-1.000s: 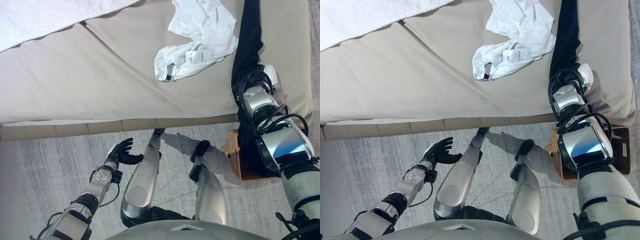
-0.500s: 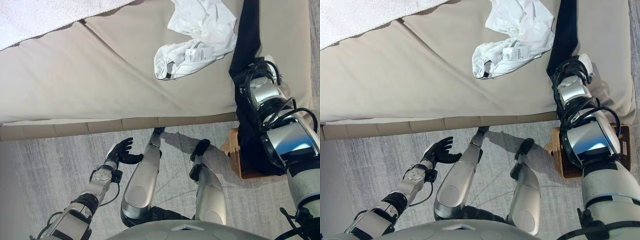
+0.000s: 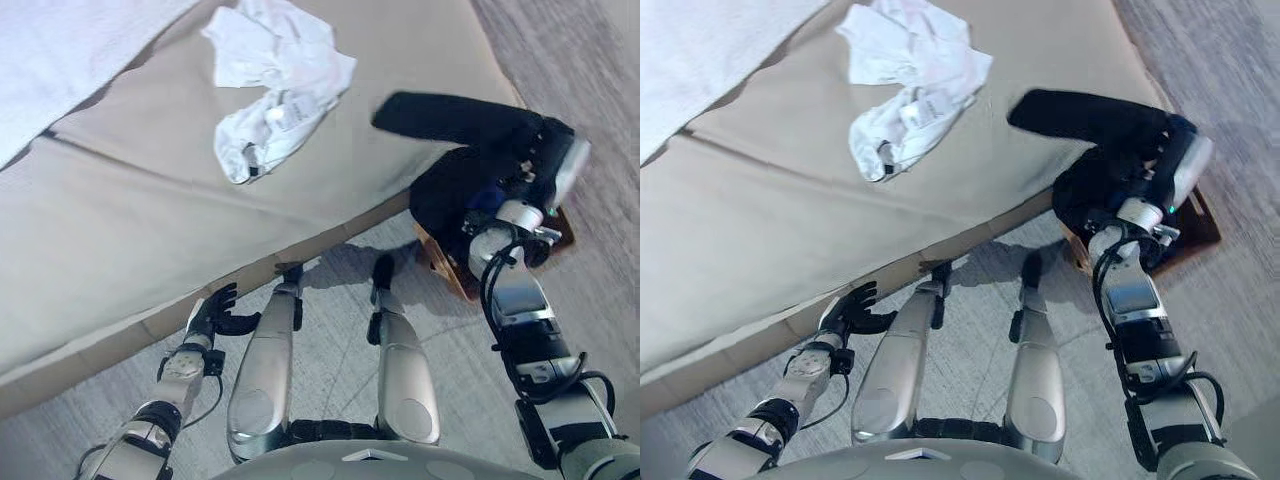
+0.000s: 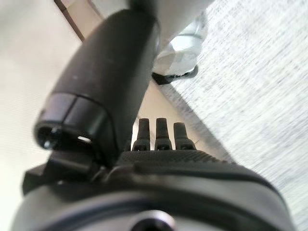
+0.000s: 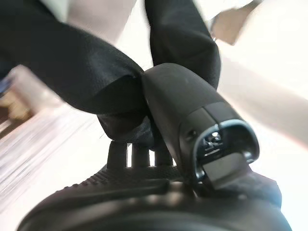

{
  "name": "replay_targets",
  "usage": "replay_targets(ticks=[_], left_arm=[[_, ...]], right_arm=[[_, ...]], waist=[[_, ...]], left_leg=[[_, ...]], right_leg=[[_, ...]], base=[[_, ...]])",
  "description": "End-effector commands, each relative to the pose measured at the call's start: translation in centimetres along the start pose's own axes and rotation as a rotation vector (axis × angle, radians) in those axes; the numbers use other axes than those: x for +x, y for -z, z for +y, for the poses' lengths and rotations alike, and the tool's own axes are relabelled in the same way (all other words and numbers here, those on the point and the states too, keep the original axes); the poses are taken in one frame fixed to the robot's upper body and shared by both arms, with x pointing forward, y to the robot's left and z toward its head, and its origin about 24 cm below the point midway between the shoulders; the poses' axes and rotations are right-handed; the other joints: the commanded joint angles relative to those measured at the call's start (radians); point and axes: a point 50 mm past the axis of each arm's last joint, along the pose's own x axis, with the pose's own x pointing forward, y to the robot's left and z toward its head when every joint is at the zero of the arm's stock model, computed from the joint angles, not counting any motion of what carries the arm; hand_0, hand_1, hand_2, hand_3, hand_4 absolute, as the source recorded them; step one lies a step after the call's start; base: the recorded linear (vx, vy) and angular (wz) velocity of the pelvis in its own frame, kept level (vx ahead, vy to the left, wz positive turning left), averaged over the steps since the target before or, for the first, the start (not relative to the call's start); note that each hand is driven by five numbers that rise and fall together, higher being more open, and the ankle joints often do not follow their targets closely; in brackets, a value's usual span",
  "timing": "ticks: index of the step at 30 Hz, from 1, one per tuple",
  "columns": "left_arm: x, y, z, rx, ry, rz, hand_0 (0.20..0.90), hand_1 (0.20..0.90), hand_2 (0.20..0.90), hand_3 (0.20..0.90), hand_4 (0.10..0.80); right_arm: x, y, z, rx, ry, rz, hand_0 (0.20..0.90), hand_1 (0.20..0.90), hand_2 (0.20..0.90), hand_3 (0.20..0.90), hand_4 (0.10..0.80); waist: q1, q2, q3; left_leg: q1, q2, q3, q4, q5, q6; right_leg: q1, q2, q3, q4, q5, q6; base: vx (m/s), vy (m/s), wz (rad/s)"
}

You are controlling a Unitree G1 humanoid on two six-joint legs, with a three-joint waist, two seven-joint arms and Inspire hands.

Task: Pick up the clothes from the bed and place them into the basket

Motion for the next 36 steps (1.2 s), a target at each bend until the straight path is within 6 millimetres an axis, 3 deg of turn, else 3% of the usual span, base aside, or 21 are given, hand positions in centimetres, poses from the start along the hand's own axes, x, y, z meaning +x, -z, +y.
replay_targets(ticks=[1,10,17,20,23,30,32,34,35,36], left_arm=[[-1.1,2.1,-1.2,-0.013,0.018,0.035,0.900,0.900,0.900,0.900,0.800],[0.3,-0.5,-2.0,-0.010,0.047,-0.005,0.900,0.900,0.900,0.900,0.800],[0.8,-1.5,-2.5,0.043,0.096,-0.006,0.900,0.900,0.900,0.900,0.800],[1.0,-2.0,-2.4,0.062,0.106,-0.010,0.900,0.900,0.900,0.900,0.800],[1.3,-2.6,-2.4,0.074,0.114,-0.018,0.900,0.900,0.900,0.900,0.800],[1.4,-3.0,-2.9,0.068,0.124,-0.033,0.900,0.900,0.900,0.900,0.800],[1.5,-3.8,-2.9,0.055,0.122,-0.065,0.900,0.900,0.900,0.900,0.800],[1.5,-4.3,-3.0,0.041,0.126,-0.092,0.900,0.900,0.900,0.900,0.800],[1.5,-4.6,-3.1,0.027,0.129,-0.107,0.900,0.900,0.900,0.900,0.800],[1.5,-4.7,-3.1,0.022,0.130,-0.112,0.900,0.900,0.900,0.900,0.800]], right_arm=[[2.5,-4.9,-2.9,0.079,0.120,-0.275,0.300,0.300,0.300,0.200,0.100],[3.4,-4.1,-2.8,-0.055,0.031,-0.249,0.300,0.300,0.300,0.200,0.100],[6.4,-1.1,-2.5,-0.172,-0.089,-0.052,0.300,0.300,0.300,0.200,0.100],[8.1,-0.7,-2.7,-0.191,-0.088,0.013,0.300,0.300,0.300,0.200,0.100],[10.3,-1.8,-3.0,-0.252,-0.071,0.039,0.300,0.300,0.300,0.200,0.100],[12.8,-3.2,-3.8,-0.441,-0.046,0.057,0.300,0.300,0.300,0.200,0.100],[13.5,-4.1,-4.1,-0.478,-0.012,0.054,0.502,0.502,0.502,0.436,0.336],[14.0,-5.0,-4.4,-0.500,0.010,0.053,0.481,0.481,0.481,0.411,0.311],[14.4,-5.4,-4.6,-0.524,0.009,0.072,0.844,0.844,0.844,0.834,0.734],[14.5,-5.5,-4.6,-0.531,0.006,0.078,0.844,0.844,0.844,0.834,0.734]], waist=[[-0.016,0.033,-0.034],[-0.081,0.067,-0.047],[-0.066,0.093,-0.057],[-0.053,0.106,-0.050],[-0.037,0.128,-0.034],[0.000,0.191,-0.034],[0.023,0.213,-0.034],[0.031,0.226,-0.034],[0.036,0.229,-0.034],[0.038,0.230,-0.034]], left_leg=[[0.233,-0.019,-0.016,-0.343,0.066,0.027],[0.283,-0.021,0.037,-0.388,0.078,0.022],[0.265,-0.034,0.033,-0.373,0.082,0.017],[0.245,-0.039,0.028,-0.360,0.086,0.014],[0.209,-0.045,0.017,-0.341,0.096,0.010],[0.099,-0.048,-0.024,-0.326,0.141,0.001],[0.039,-0.046,-0.043,-0.317,0.162,-0.005],[-0.004,-0.052,-0.054,-0.291,0.163,-0.011],[-0.030,-0.060,-0.063,-0.267,0.157,-0.016],[-0.040,-0.061,-0.066,-0.261,0.157,-0.018]], right_leg=[[0.047,0.034,0.015,0.123,-0.038,0.012],[0.059,0.062,0.072,0.103,-0.054,0.005],[0.048,0.058,0.069,0.102,-0.073,-0.007],[0.038,0.052,0.061,0.106,-0.074,-0.009],[0.007,0.050,0.049,0.127,-0.085,-0.012],[-0.104,0.063,0.021,0.218,-0.137,-0.029],[-0.163,0.067,0.001,0.269,-0.163,-0.038],[-0.210,0.064,-0.016,0.301,-0.179,-0.045],[-0.237,0.058,-0.027,0.316,-0.188,-0.048],[-0.245,0.058,-0.029,0.319,-0.188,-0.048]], base=[[-0.093,0.074,-0.48],[-0.062,0.038,-0.44],[-0.017,-0.037,-0.17],[-0.008,-0.068,-0.05],[-0.018,-0.073,-0.01],[0.018,-0.083,0.04],[0.021,-0.223,0.18],[0.031,-0.202,0.20],[0.016,-0.183,0.27],[0.014,-0.213,0.40]])
